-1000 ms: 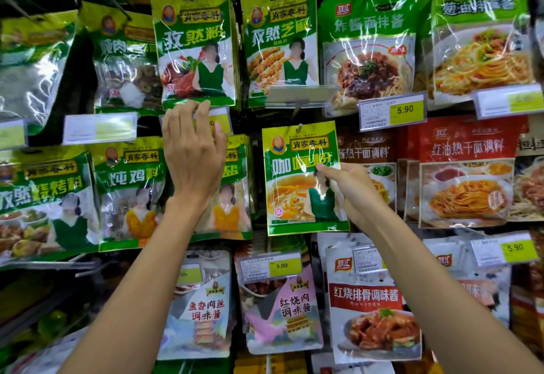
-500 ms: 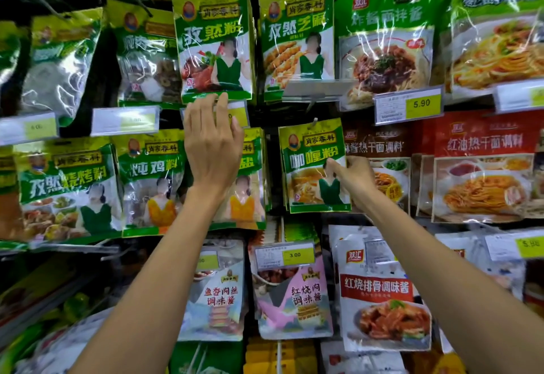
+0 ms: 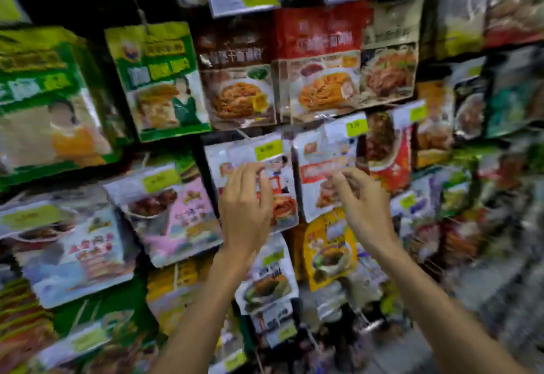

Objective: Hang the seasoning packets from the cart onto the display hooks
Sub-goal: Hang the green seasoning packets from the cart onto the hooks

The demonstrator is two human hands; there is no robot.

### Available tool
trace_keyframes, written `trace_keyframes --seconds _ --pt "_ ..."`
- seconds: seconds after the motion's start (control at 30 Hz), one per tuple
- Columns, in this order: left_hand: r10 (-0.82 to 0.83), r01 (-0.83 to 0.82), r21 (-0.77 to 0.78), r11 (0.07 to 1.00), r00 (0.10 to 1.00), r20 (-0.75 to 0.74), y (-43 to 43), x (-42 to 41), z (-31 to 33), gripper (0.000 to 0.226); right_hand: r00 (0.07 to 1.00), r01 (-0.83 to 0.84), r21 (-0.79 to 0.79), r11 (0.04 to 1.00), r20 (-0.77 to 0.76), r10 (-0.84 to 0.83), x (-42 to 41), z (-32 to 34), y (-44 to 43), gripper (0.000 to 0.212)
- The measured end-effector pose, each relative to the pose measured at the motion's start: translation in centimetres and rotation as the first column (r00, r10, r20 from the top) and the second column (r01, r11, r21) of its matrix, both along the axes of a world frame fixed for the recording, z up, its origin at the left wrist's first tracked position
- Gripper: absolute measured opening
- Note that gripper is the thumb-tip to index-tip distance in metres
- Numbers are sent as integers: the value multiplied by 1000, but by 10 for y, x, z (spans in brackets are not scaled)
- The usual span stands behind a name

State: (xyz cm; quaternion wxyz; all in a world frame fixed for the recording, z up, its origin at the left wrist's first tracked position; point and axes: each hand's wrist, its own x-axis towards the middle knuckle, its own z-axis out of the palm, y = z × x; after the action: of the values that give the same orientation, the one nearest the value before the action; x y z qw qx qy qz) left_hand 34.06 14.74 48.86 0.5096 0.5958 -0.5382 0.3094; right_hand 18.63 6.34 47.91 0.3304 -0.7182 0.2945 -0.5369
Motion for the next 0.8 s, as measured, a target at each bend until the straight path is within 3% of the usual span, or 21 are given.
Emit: trace_keyframes --seconds 0.13,0.27,0.43,0.57,0.7,0.8 --pt "-205 342 269 900 878 -433 -34 -82 -97 34 977 208 278 938 -105 -186 -93 -97 -5 24" --pt "-203 574 432 696 734 -648 -61 -154 -184 22 876 481 445 755 -275 -396 -186 -188 16 25" --pt "-194 705 621 342 700 -687 -85 -230 -276 21 709 699 560 446 -457 -537 -272 -281 51 28" --pt "-234 680 732 43 719 -654 -88 -275 -345 21 585 777 602 184 -581 -566 -307 -354 73 30" --pt "-231 611 780 -134 746 -625 -91 -296 -417 18 531 792 610 6 -684 -500 -317 -423 85 30" --pt "-177 527 828 -190 811 -557 -95 -298 -469 21 519 783 619 -67 -708 -479 -310 -468 83 33"
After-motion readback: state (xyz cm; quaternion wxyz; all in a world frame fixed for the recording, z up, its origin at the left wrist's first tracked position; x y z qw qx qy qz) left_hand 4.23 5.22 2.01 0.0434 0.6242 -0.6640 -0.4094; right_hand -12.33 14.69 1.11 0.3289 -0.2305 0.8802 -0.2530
